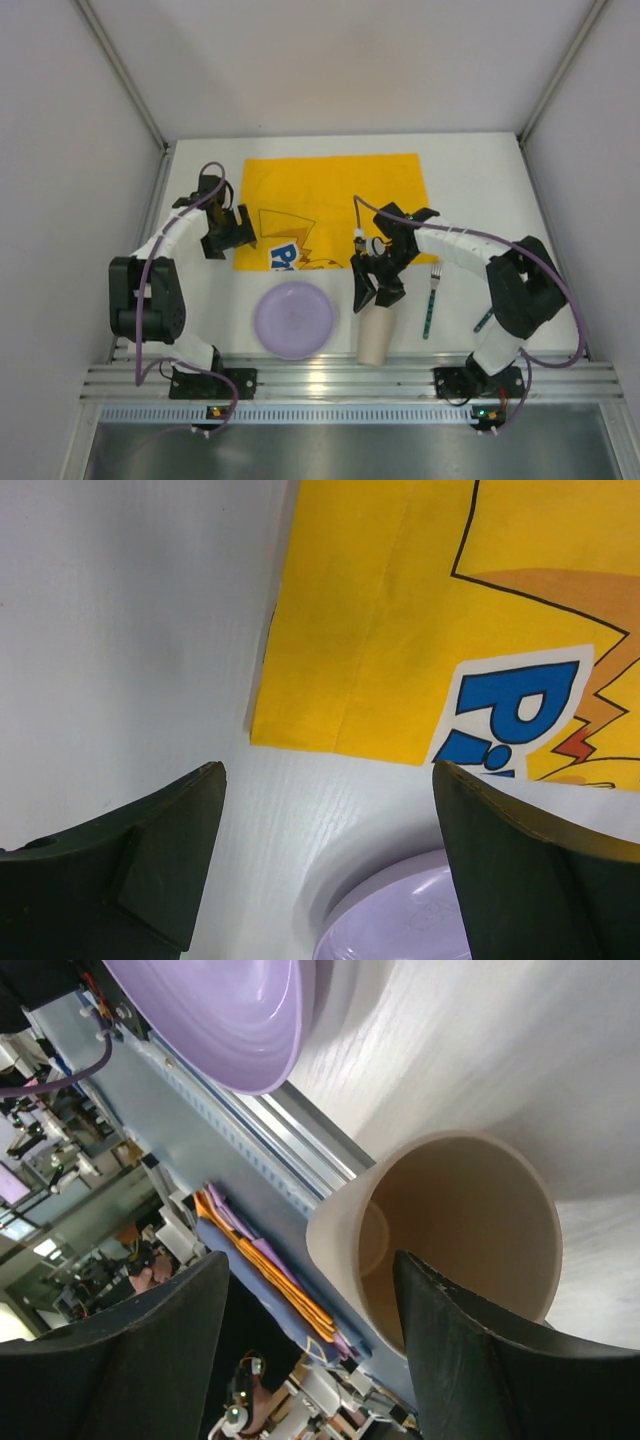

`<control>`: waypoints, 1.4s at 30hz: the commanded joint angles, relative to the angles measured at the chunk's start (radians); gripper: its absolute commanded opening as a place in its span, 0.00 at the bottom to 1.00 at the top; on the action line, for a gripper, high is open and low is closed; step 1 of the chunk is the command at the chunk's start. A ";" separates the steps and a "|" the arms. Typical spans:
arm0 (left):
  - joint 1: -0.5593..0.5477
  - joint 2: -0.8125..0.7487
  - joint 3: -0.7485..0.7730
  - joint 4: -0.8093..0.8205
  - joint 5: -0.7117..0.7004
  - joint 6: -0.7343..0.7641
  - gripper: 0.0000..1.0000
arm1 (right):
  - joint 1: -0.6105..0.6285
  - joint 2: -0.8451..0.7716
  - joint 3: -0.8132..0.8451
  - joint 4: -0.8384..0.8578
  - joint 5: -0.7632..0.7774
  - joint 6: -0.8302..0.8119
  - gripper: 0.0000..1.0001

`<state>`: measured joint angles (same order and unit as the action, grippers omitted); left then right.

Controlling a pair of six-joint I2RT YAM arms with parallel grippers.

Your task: Set the dinner table for one person

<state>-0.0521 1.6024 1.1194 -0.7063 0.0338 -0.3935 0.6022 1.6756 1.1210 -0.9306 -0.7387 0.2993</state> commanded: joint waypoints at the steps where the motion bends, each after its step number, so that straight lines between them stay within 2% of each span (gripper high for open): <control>1: 0.003 -0.081 -0.023 0.011 0.003 0.005 0.89 | 0.059 -0.057 -0.052 0.133 -0.057 0.061 0.67; 6: 0.003 -0.133 -0.049 -0.002 -0.006 0.008 0.89 | 0.103 -0.096 -0.115 0.176 -0.064 0.093 0.52; 7: 0.003 -0.150 -0.059 -0.002 -0.006 0.007 0.89 | 0.116 -0.106 -0.130 0.174 -0.064 0.095 0.41; 10: 0.003 -0.176 -0.082 -0.012 -0.006 0.005 0.89 | 0.145 -0.128 -0.161 0.193 -0.073 0.110 0.28; 13: 0.003 -0.206 -0.102 -0.021 -0.008 0.007 0.89 | 0.191 -0.152 -0.211 0.225 -0.077 0.145 0.28; 15: 0.003 -0.228 -0.112 -0.028 -0.011 0.008 0.89 | 0.214 -0.172 -0.262 0.271 -0.074 0.190 0.24; 20: 0.003 -0.271 -0.141 -0.045 -0.014 0.013 0.89 | 0.266 -0.241 -0.369 0.404 -0.067 0.305 0.00; 23: 0.003 -0.303 -0.150 -0.062 -0.006 0.010 0.89 | 0.268 -0.274 -0.330 0.368 -0.007 0.302 0.00; 25: 0.003 -0.328 -0.147 -0.076 -0.008 0.012 0.89 | 0.254 -0.264 -0.244 0.282 0.042 0.259 0.00; 26: 0.003 -0.334 -0.144 -0.093 -0.009 0.012 0.89 | 0.245 -0.252 -0.114 0.157 0.117 0.197 0.00; 28: 0.003 -0.358 -0.130 -0.107 -0.008 0.015 0.89 | 0.210 -0.196 0.047 0.025 0.215 0.131 0.00; 29: 0.003 -0.364 -0.125 -0.122 -0.008 0.016 0.89 | 0.196 -0.171 0.224 -0.099 0.319 0.076 0.00; 30: 0.003 -0.374 -0.121 -0.127 -0.015 0.016 0.89 | 0.162 -0.142 0.312 -0.150 0.373 0.052 0.00; 31: 0.003 -0.389 -0.115 -0.131 -0.015 0.018 0.90 | 0.141 -0.079 0.480 -0.196 0.428 0.034 0.00; 32: 0.003 -0.397 -0.113 -0.133 -0.017 0.019 0.90 | 0.119 -0.045 0.559 -0.262 0.540 0.005 0.00; 34: 0.003 -0.412 -0.112 -0.133 -0.024 0.030 0.93 | 0.038 0.056 0.693 -0.298 0.642 -0.009 0.00; 36: 0.003 -0.424 -0.109 -0.121 -0.026 0.033 0.98 | -0.063 0.133 0.896 -0.341 0.734 -0.006 0.00; 40: 0.003 -0.406 -0.096 -0.087 -0.009 0.021 0.98 | -0.176 0.353 1.249 -0.375 0.921 0.046 0.00; 42: 0.003 -0.377 -0.087 -0.085 0.014 0.006 0.98 | -0.202 0.451 1.342 -0.376 1.013 0.052 0.00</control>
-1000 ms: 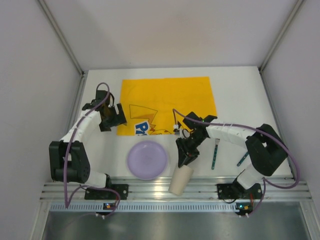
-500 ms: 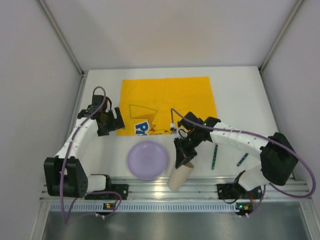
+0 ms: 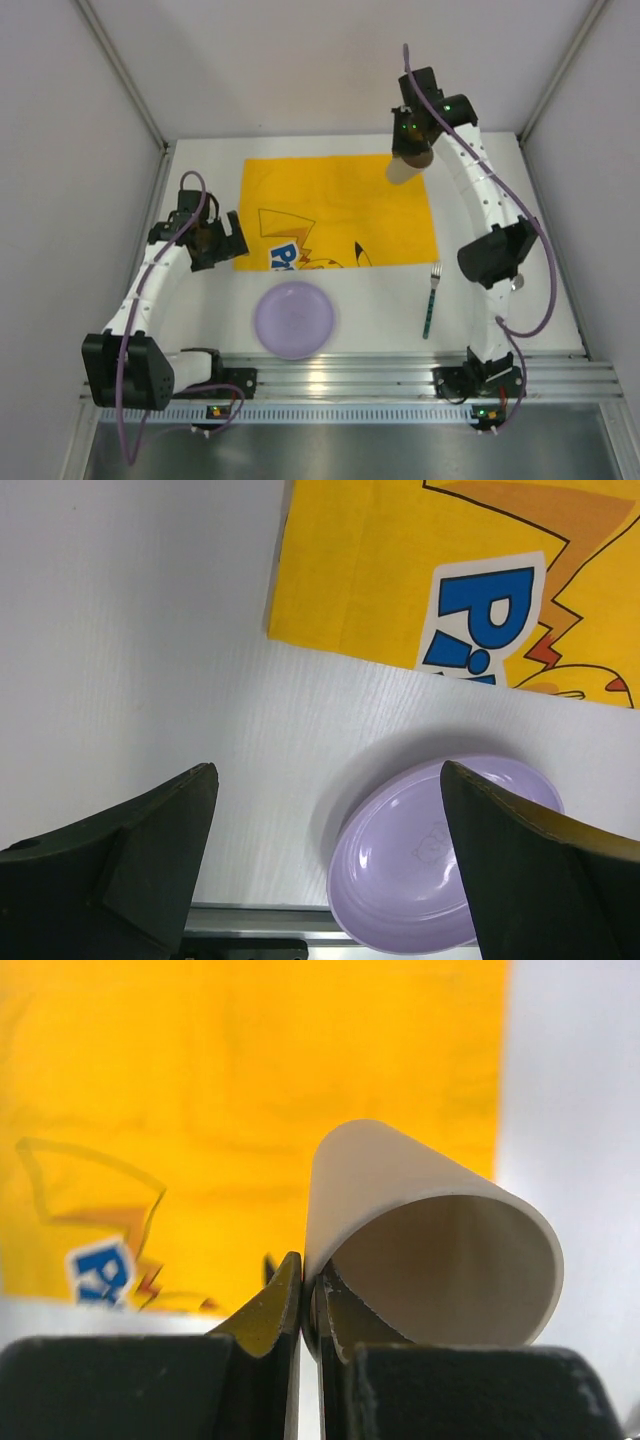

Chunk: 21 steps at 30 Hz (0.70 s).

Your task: Set the dinner table for one person

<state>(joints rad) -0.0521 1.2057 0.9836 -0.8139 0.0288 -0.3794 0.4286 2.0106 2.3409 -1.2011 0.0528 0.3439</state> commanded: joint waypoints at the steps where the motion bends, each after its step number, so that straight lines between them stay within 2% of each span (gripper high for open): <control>1: 0.003 0.029 0.053 0.028 0.031 -0.013 0.98 | -0.037 0.143 0.177 -0.095 0.237 0.006 0.00; 7: 0.003 0.087 0.020 0.096 0.091 -0.018 0.98 | -0.074 0.249 0.172 0.078 0.305 0.012 0.00; 17: 0.003 0.115 0.001 0.134 0.089 0.001 0.98 | -0.113 0.378 0.133 0.187 0.144 0.050 0.00; 20: 0.003 0.129 -0.002 0.142 0.095 -0.021 0.98 | -0.111 0.415 0.127 0.178 0.116 0.049 0.07; 21: 0.003 0.133 0.000 0.144 0.098 -0.026 0.98 | -0.110 0.424 0.127 0.175 0.114 0.047 0.14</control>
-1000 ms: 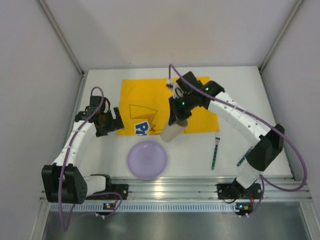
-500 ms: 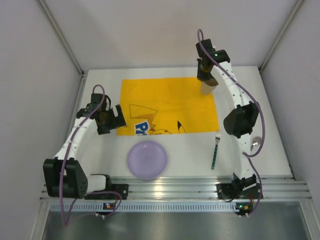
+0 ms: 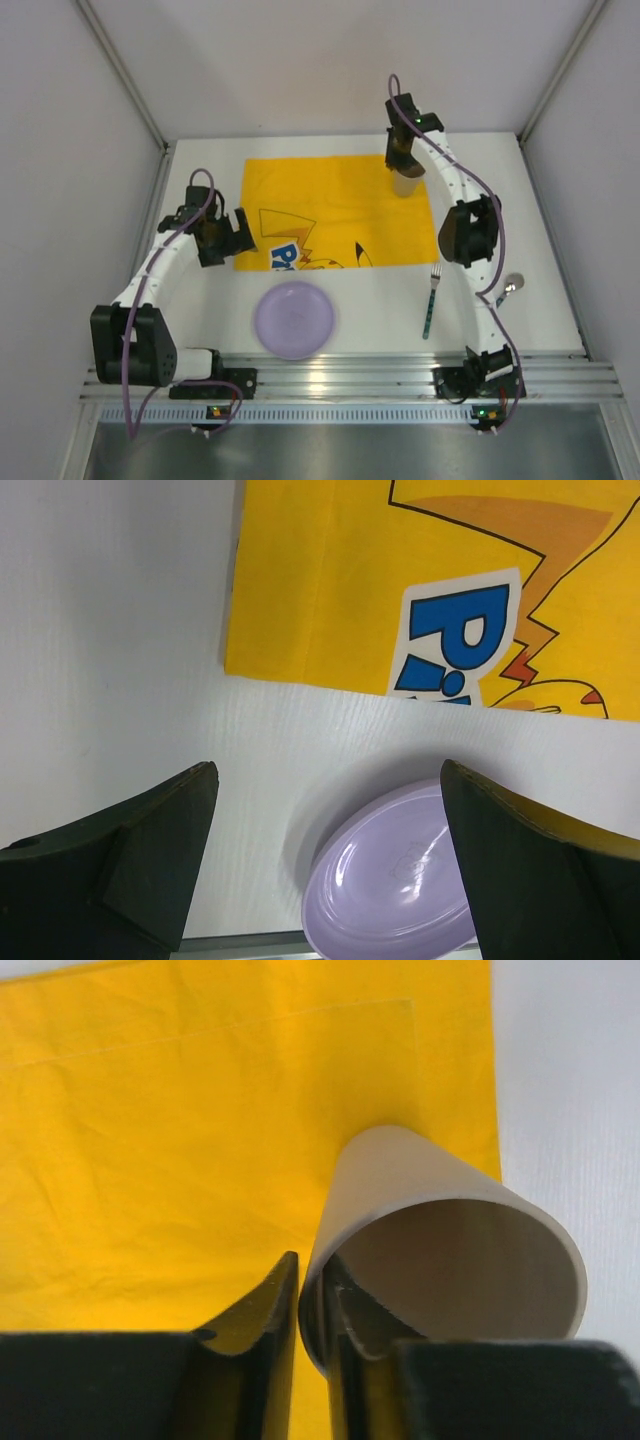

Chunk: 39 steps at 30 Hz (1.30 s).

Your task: Set the dinner table for one person

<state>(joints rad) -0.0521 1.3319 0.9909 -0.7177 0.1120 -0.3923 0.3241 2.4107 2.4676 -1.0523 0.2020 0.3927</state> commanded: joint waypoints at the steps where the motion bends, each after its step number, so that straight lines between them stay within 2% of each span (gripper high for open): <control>1: 0.003 0.010 -0.009 0.047 0.017 -0.011 0.98 | -0.005 0.028 -0.001 0.026 -0.035 -0.008 0.21; 3: 0.003 0.023 -0.012 0.046 0.017 -0.011 0.98 | -0.003 0.027 0.001 0.029 -0.029 -0.012 0.43; 5: 0.005 0.029 -0.017 0.054 0.031 -0.011 0.98 | -0.005 0.018 0.007 0.032 -0.018 -0.021 0.55; 6: 0.003 0.038 -0.024 0.057 0.038 -0.014 0.98 | -0.005 0.002 0.011 0.034 -0.018 -0.025 0.69; 7: 0.005 0.042 -0.024 0.064 0.046 -0.016 0.98 | -0.005 -0.007 0.013 0.035 -0.016 -0.029 0.74; 8: 0.003 0.049 -0.026 0.067 0.063 -0.017 0.98 | -0.005 -0.018 0.014 0.037 -0.019 -0.032 0.99; 15: 0.003 0.098 -0.031 0.060 0.092 -0.002 0.98 | -0.005 -0.206 0.001 0.035 -0.009 -0.052 1.00; 22: 0.003 0.099 -0.095 0.078 0.129 0.003 0.98 | -0.005 -0.447 -0.065 0.132 0.025 -0.066 1.00; 25: 0.003 0.095 -0.112 0.113 0.201 0.007 0.97 | -0.005 -0.530 -0.079 0.130 0.008 -0.063 1.00; 26: 0.003 0.099 -0.116 0.129 0.283 0.015 0.96 | -0.005 -0.550 -0.088 0.124 0.002 -0.064 1.00; 29: -0.006 0.116 -0.141 0.184 0.402 0.026 0.93 | -0.008 -0.680 -0.182 0.103 -0.001 -0.066 1.00; 30: -0.012 0.134 -0.140 0.184 0.405 0.035 0.92 | -0.008 -0.714 -0.278 0.106 0.002 -0.064 1.00; 31: -0.015 0.144 -0.138 0.175 0.407 0.046 0.85 | -0.010 -0.749 -0.332 0.112 0.016 -0.063 1.00; 33: -0.026 0.171 -0.124 0.162 0.420 0.066 0.81 | -0.017 -0.847 -0.491 0.135 0.019 -0.054 1.00; 36: -0.052 0.219 -0.118 0.166 0.433 0.070 0.78 | -0.036 -0.946 -0.637 0.156 0.011 -0.061 1.00; 39: -0.106 0.253 -0.110 0.158 0.410 0.084 0.72 | -0.063 -0.999 -0.682 0.126 0.033 -0.074 1.00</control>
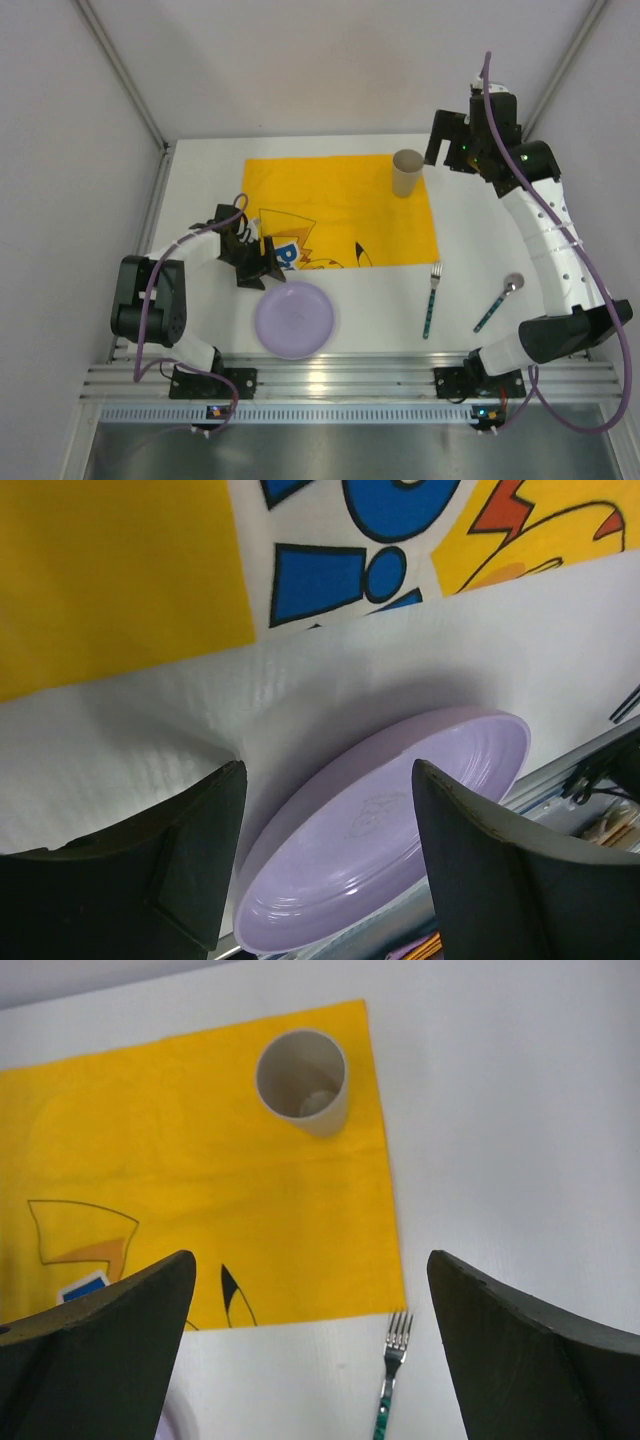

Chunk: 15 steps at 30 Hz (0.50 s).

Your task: Set the dinner table for one person

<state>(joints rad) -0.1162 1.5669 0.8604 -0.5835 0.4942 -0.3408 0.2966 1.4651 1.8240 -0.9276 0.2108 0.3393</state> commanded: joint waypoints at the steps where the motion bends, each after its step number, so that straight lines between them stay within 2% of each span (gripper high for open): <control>1: -0.062 0.024 0.023 0.022 0.015 0.037 0.72 | -0.045 -0.066 -0.048 -0.004 0.032 -0.025 1.00; 3: -0.131 0.036 0.032 0.008 -0.037 0.051 0.72 | -0.079 -0.104 -0.081 -0.008 0.029 -0.039 1.00; 5: -0.198 0.064 0.037 0.001 -0.072 0.057 0.66 | -0.112 -0.138 -0.112 -0.014 0.018 -0.046 1.00; 8: -0.256 0.106 0.038 0.004 -0.121 0.049 0.54 | -0.139 -0.178 -0.137 -0.030 0.018 -0.054 1.00; 9: -0.267 0.119 0.040 0.008 -0.137 0.045 0.48 | -0.140 -0.187 -0.158 -0.028 0.018 -0.054 1.00; 10: -0.278 0.130 0.040 0.011 -0.147 0.040 0.30 | -0.140 -0.198 -0.167 -0.028 0.012 -0.049 1.00; 12: -0.281 0.145 0.049 0.017 -0.155 0.034 0.04 | -0.146 -0.218 -0.195 -0.027 0.001 -0.045 1.00; 13: -0.283 0.147 0.057 0.017 -0.158 0.034 0.00 | -0.148 -0.222 -0.201 -0.027 -0.008 -0.043 1.00; 15: -0.283 0.145 0.095 0.005 -0.158 0.037 0.00 | -0.152 -0.227 -0.209 -0.033 -0.014 -0.046 1.00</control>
<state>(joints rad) -0.4042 1.6787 0.9237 -0.5892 0.4721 -0.3103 0.1585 1.2530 1.6299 -0.9607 0.2123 0.3061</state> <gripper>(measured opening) 0.025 0.996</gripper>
